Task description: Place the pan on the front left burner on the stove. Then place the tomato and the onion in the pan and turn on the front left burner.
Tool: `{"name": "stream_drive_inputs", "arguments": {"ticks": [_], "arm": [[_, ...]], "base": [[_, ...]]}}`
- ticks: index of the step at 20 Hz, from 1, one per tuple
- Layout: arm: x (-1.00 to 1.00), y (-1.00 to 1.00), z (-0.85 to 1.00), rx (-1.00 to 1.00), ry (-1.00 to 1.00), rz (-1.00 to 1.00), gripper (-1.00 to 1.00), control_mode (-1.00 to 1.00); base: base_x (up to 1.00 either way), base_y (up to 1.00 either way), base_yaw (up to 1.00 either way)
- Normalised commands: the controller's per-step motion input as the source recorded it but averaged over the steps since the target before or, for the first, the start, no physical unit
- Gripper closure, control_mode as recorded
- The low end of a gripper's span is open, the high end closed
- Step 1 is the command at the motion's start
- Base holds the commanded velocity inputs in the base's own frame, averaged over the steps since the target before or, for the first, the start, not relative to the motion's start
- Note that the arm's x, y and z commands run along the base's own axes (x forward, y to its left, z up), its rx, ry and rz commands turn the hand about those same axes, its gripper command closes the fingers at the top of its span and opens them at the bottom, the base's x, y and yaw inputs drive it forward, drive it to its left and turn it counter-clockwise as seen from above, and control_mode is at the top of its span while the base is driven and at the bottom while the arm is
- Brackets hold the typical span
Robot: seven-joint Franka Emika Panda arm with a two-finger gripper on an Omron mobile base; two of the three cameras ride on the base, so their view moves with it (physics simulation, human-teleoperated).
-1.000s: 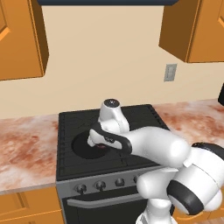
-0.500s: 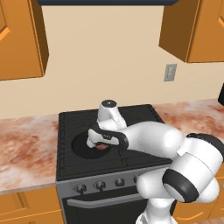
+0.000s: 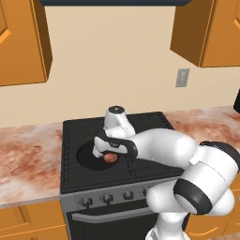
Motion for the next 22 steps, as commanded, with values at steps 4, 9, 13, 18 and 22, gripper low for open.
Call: {"name": "stream_drive_inputs", "arguments": {"ticks": [4,9,13,18,22], "arm": [[0.00,0.00,0.21,0.00,0.00,0.00,-1.00,-1.00],[-0.09,-0.05,0.43,0.00,0.00,0.00,-1.00,-1.00],[-0.10,-0.39,0.38,0.00,0.00,-0.04,-1.00,-1.00],[0.00,-0.69,0.18,0.00,0.03,-0.14,-1.00,-1.00],[0.00,-0.69,0.01,-0.03,0.06,-0.16,-1.00,-1.00]], "base": [[0.00,0.00,0.00],[0.00,0.00,0.00],[0.00,0.00,0.00],[0.00,0.00,0.00],[0.00,0.00,0.00]]}}
